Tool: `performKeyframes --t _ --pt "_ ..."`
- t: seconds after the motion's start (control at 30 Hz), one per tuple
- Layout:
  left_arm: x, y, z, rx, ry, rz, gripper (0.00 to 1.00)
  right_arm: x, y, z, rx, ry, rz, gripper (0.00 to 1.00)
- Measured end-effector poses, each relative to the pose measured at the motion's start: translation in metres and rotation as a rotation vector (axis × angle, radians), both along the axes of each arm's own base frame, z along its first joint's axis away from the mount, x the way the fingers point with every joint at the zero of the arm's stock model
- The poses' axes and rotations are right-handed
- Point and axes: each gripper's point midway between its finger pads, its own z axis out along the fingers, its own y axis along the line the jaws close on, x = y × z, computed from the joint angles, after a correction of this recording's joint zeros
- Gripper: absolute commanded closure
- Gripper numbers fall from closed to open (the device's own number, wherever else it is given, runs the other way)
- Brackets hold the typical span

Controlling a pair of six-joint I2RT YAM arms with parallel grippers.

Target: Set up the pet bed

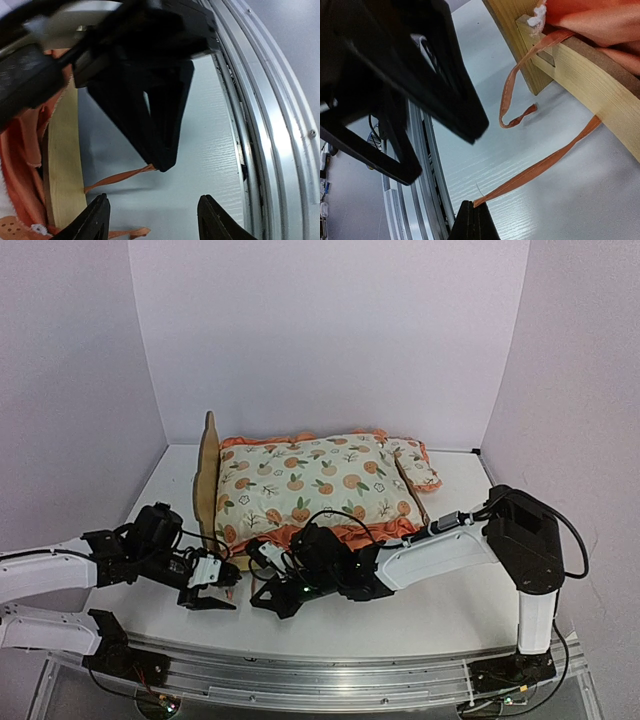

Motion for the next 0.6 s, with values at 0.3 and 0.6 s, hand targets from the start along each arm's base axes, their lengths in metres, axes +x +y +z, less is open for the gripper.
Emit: performKeyframes --t 0.3,0.6 --pt "0.004 -0.007 -0.026 -0.047 -0.220 -0.066 0.41 0.001 0.006 0.008 0.040 0.062 -0.040 1.00" --pt "0.017 -0.019 -0.020 -0.100 -0.340 -0.074 0.54 -0.001 0.010 0.008 0.063 0.082 -0.038 1.00"
